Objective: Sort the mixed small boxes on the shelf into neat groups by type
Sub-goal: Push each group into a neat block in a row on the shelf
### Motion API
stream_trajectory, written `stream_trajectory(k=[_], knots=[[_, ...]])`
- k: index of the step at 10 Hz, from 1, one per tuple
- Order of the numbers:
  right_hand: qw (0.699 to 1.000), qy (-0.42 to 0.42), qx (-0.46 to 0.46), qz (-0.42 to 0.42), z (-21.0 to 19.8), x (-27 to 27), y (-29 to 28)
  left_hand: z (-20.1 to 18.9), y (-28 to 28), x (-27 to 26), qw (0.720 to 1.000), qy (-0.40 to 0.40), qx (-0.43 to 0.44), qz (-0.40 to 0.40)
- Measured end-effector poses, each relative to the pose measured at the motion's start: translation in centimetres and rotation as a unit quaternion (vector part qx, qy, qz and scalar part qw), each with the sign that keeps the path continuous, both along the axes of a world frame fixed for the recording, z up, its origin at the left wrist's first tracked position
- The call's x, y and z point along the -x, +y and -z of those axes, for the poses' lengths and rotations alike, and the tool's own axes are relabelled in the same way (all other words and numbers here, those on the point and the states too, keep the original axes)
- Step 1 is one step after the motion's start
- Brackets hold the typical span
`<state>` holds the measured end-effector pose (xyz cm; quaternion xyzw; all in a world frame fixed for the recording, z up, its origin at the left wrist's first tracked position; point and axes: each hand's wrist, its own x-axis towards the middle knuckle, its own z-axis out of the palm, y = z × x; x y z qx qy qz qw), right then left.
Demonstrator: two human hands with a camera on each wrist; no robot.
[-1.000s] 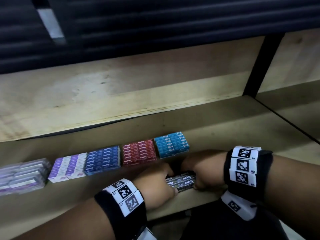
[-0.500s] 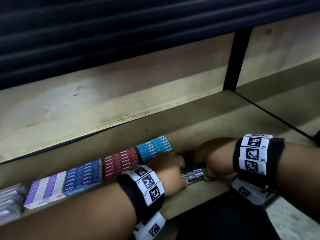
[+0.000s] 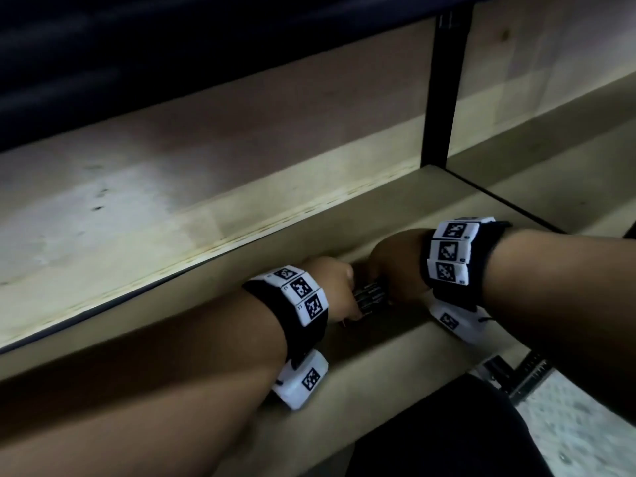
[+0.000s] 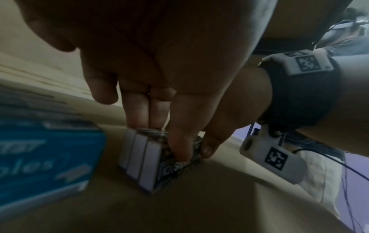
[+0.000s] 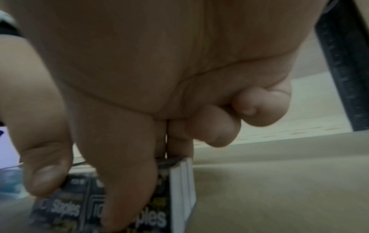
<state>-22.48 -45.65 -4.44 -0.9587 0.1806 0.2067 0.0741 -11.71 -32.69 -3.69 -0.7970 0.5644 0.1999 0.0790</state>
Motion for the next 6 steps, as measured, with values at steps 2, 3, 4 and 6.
stream_trajectory(k=[2, 3, 4, 6], knots=[[0.991, 0.032, 0.021, -0.131, -1.0, -2.2, 0.0, 0.1, -1.3, -1.6, 0.999, 0.032, -0.012, -0.033], [0.989, 0.016, 0.036, -0.142, -0.6, -2.9, -0.2, 0.2, -1.2, -2.1, 0.999, 0.021, -0.004, -0.039], [0.992, 0.009, 0.015, -0.125, 0.0, -3.5, -0.3, 0.2, -1.0, -2.6, 0.999, 0.012, 0.002, -0.039], [0.996, 0.0, -0.001, -0.09, 0.6, -4.0, -0.5, 0.2, -0.8, -2.8, 0.999, -0.019, 0.001, -0.032]])
